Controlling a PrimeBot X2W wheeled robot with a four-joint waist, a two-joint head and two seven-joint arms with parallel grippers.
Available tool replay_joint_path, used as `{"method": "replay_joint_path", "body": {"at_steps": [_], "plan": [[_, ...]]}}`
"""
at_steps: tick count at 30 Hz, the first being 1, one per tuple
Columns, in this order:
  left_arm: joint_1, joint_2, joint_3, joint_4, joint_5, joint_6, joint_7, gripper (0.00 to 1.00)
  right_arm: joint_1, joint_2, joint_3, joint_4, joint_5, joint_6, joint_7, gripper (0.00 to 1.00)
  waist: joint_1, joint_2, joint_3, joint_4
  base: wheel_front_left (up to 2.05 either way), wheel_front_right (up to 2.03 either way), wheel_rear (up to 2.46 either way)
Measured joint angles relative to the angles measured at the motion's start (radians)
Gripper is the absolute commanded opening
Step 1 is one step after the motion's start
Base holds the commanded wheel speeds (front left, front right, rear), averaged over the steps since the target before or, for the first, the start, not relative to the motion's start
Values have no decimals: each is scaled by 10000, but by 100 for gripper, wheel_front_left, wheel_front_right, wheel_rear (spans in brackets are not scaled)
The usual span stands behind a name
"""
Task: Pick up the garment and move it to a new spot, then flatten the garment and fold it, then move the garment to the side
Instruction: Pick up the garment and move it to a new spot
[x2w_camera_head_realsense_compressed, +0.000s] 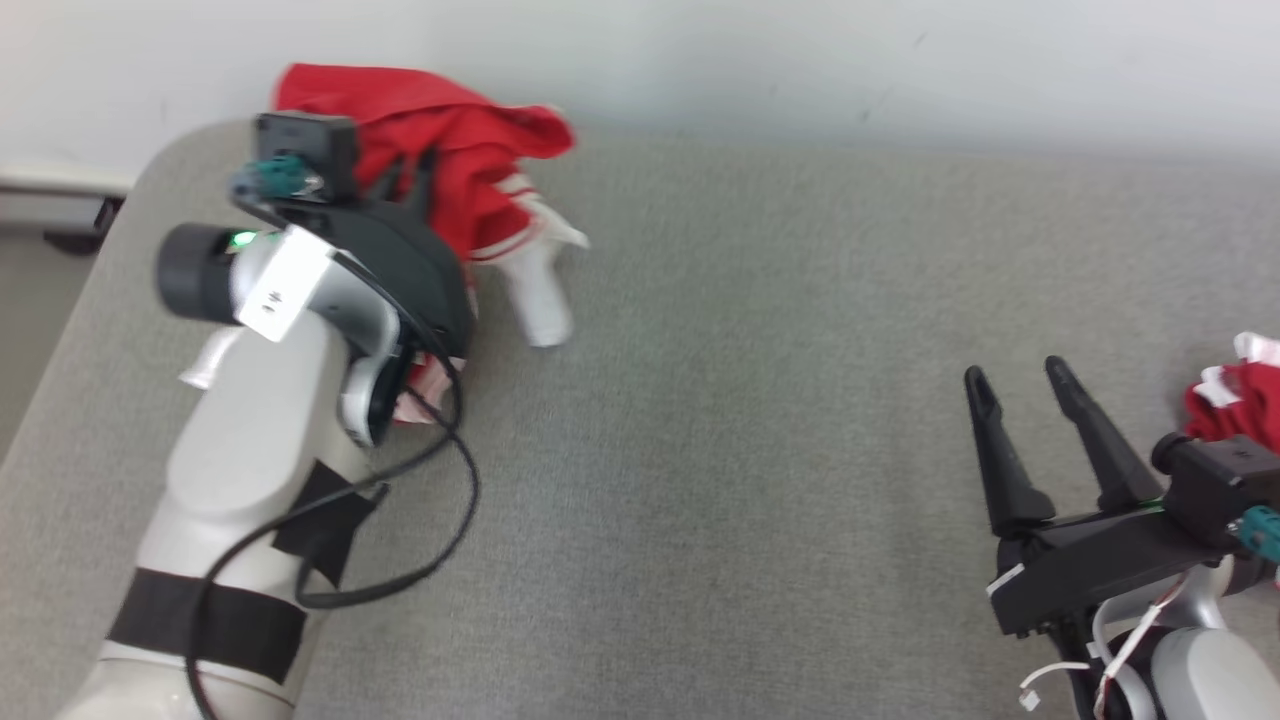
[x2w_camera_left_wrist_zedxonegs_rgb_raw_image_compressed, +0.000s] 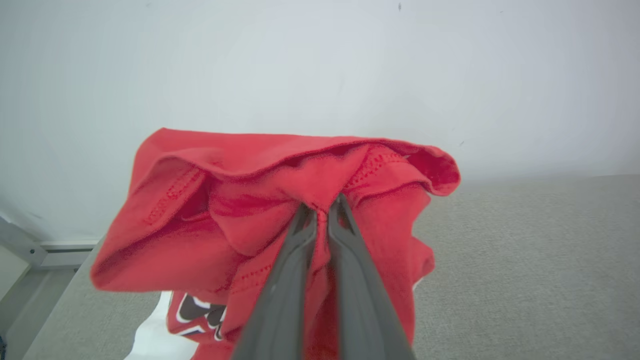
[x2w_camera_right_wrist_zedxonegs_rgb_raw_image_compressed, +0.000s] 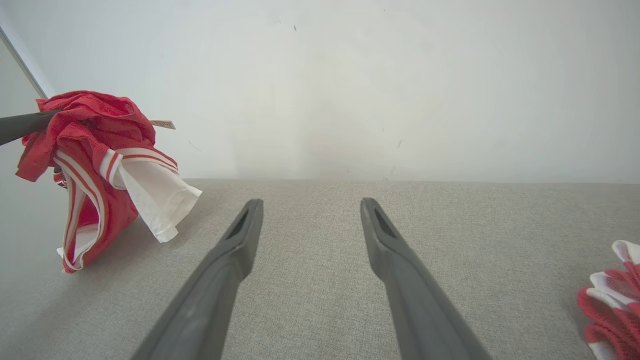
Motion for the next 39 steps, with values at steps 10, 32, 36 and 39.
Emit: {"method": "replay_joint_path", "body": {"at_steps": [10,32,36,39], "plan": [[833,-368,-1020,-401,-21,-694,-380,0,278,460,428,719,12,17,-407,100,0,-1,-1283,-811,0,0,0],[1971,-376,-4220,-2594,-1918,40,-372,0,1183,439,464,276,109,104,-568,100,1,-1,-2415,-4097,0,0,0],[2243,-368,-4418,-1682,-1866,159,-355,0,1297,403,370,261,171,100,-571,100,1,-1,-2262,-4324,0,0,0],[2562,-359,-4399,-897,-1762,201,-190,0,1290,420,376,257,171,94,-581,100,4,0,-2121,-4286,0,0,0]]}}
